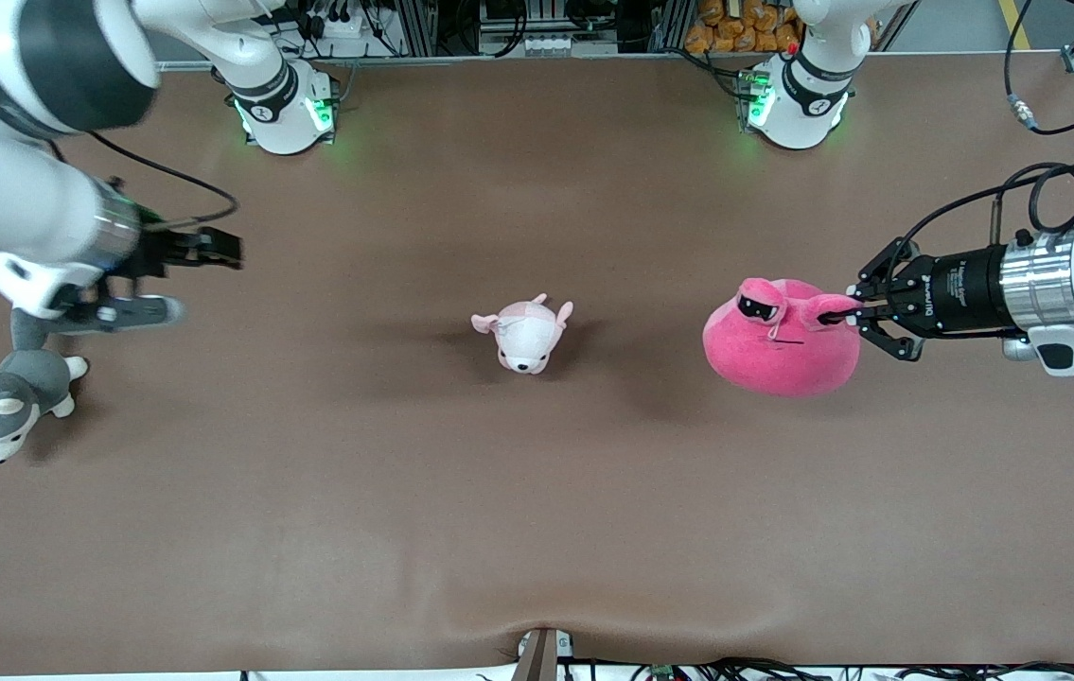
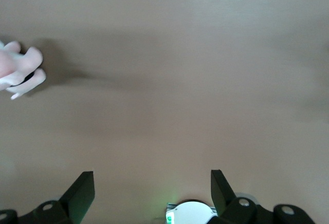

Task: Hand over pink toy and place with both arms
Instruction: 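Carry the pink plush toward the middle while the right gripper approaches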

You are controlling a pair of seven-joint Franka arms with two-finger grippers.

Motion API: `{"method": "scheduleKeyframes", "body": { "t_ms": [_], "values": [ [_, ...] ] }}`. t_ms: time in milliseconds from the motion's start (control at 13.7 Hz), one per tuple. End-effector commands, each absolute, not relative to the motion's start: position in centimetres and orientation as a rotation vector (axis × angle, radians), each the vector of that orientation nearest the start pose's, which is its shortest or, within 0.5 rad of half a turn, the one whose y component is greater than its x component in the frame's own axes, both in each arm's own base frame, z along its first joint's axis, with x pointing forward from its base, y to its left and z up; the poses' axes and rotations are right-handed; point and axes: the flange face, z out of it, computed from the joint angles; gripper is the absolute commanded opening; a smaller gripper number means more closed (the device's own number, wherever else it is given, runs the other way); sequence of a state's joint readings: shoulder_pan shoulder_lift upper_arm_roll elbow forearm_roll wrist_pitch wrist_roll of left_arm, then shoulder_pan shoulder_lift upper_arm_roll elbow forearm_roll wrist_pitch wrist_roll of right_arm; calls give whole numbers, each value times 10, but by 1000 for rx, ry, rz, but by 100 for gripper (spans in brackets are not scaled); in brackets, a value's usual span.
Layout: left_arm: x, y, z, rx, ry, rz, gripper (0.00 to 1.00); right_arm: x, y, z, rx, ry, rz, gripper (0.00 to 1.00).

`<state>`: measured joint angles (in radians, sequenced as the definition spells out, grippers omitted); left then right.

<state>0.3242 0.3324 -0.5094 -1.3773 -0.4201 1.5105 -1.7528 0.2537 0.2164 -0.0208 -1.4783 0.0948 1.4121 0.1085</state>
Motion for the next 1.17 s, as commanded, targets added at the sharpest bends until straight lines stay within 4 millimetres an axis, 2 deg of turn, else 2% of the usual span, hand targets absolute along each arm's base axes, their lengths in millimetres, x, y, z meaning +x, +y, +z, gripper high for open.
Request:
{"method": "scheduleKeyframes", "body": {
  "t_ms": [0,146,219,438,585,950,1096],
  "values": [
    [617,-157,575,1954,2033,-847,0,601,189,484,-2999,-223,442,100],
    [610,-183,580,1947,2061,-855,0,609,208,465,-2975,-222,408,100],
    [606,-203,581,1952,2064,-853,0,608,214,462,-2978,-214,410,100],
    [602,-244,583,1882,2108,-826,0,614,221,442,-2973,-214,419,100],
    [598,-268,582,1819,2167,-822,0,615,224,442,-2947,-196,415,100],
    [581,-322,576,1857,2192,-721,0,616,248,451,-2580,-37,455,100],
    [582,-325,574,1834,2211,-724,0,617,257,454,-2547,-14,434,100]
  ]
}}
